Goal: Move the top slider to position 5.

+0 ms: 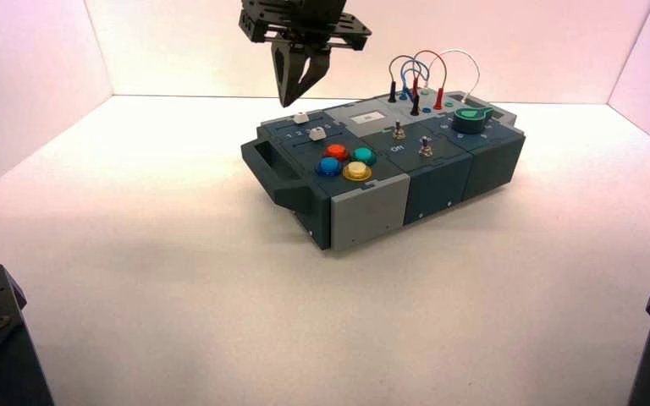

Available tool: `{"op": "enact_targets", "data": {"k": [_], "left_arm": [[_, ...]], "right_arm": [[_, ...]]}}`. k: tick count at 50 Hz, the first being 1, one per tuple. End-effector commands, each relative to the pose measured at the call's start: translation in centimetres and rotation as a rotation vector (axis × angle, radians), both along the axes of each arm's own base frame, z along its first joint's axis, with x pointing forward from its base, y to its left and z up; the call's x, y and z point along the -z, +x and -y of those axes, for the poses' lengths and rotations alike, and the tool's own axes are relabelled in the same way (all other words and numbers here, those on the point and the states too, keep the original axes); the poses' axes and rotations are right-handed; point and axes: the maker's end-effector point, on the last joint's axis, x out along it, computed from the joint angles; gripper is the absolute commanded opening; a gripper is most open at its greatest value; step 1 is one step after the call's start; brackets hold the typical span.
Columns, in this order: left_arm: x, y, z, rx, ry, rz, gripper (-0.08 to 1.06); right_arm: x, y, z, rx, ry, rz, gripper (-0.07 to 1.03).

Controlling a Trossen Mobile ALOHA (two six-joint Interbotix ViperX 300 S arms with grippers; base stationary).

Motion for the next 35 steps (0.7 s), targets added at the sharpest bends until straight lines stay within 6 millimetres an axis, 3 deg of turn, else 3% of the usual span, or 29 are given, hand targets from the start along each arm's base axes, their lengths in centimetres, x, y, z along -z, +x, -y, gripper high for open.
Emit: {"op": "enact_targets", "data": {"k": [1, 35], "left_arm": [[-1.1, 0.4, 0.1, 0.002, -0.005, 0.026, -0.03], [-1.3, 0.3, 0.1, 0.001, -0.008, 0.033, -0.03]], "right_arm": [[-1.7, 0.9, -1.2, -0.001, 0.035, 0.032, -0.02], [0.2, 3.1, -1.0, 0.068, 0.026, -0.001, -0.02]]}}
